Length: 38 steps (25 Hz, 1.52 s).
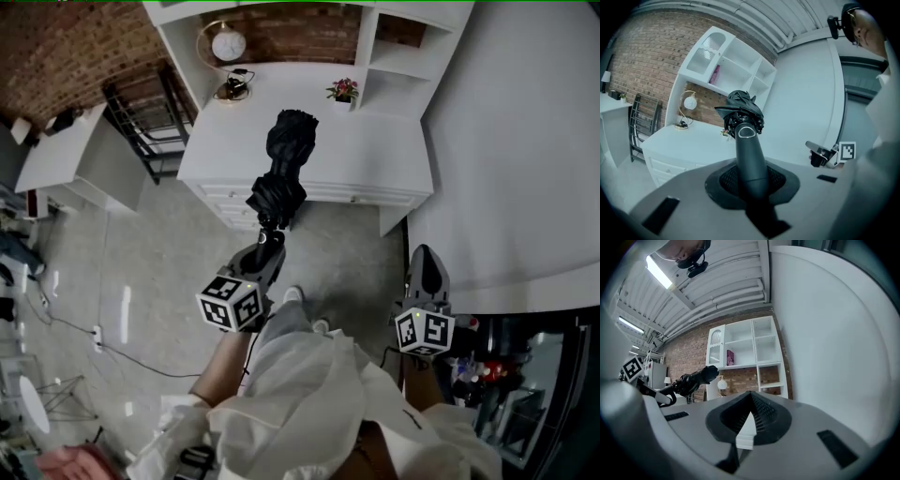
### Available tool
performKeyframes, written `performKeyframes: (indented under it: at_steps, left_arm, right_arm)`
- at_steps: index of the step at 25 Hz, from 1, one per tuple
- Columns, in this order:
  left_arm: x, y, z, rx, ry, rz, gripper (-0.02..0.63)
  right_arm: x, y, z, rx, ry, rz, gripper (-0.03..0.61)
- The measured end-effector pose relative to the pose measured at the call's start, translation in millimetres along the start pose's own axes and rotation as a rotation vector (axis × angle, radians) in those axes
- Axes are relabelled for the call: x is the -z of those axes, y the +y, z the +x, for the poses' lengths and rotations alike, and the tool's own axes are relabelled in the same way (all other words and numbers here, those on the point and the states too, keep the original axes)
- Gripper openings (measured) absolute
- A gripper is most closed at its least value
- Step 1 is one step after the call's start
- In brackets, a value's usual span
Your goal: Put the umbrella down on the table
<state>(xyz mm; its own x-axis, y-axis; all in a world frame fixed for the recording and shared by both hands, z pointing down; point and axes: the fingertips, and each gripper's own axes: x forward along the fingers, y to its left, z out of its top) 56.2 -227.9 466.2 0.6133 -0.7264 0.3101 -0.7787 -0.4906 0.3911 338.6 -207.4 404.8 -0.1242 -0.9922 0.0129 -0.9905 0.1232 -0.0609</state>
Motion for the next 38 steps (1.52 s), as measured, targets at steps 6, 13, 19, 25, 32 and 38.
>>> performKeyframes:
  at_steps: [6,13,19,25,32,38]
  left_arm:
    - [-12.4,34.5,30.2,-0.024,0.002,-0.019,0.078]
    - [-51.5,95.8,87.3,-0.010,0.008,-0.015,0.078]
    - [-97.1,152.2,141.0,0.013,0.018,-0.008,0.078]
    - [-109.3,201.8,186.2,0.018,0.049,-0.026,0.078]
    - [-107.3,229.9,215.4,0.036,0.108,-0.046,0.078]
    - [-103.5,245.1,233.4,0.021,0.138,-0.067,0.078]
  right_arm:
    - [8.5,6.3,51.3,-0.036,0.017,-0.006,0.018]
    - [9.5,24.5,141.1,-0.048,0.024,-0.023,0.018]
    - [0.1,54.8,230.5,-0.078,0.014,-0.040,0.018]
    - [16.4,63.3,298.1,-0.058,0.039,-0.035,0.018]
    - [21.0,68.2,336.4,-0.035,0.064,-0.036,0.018]
    - [30.7,65.9,364.2,-0.040,0.098,-0.032,0.018]
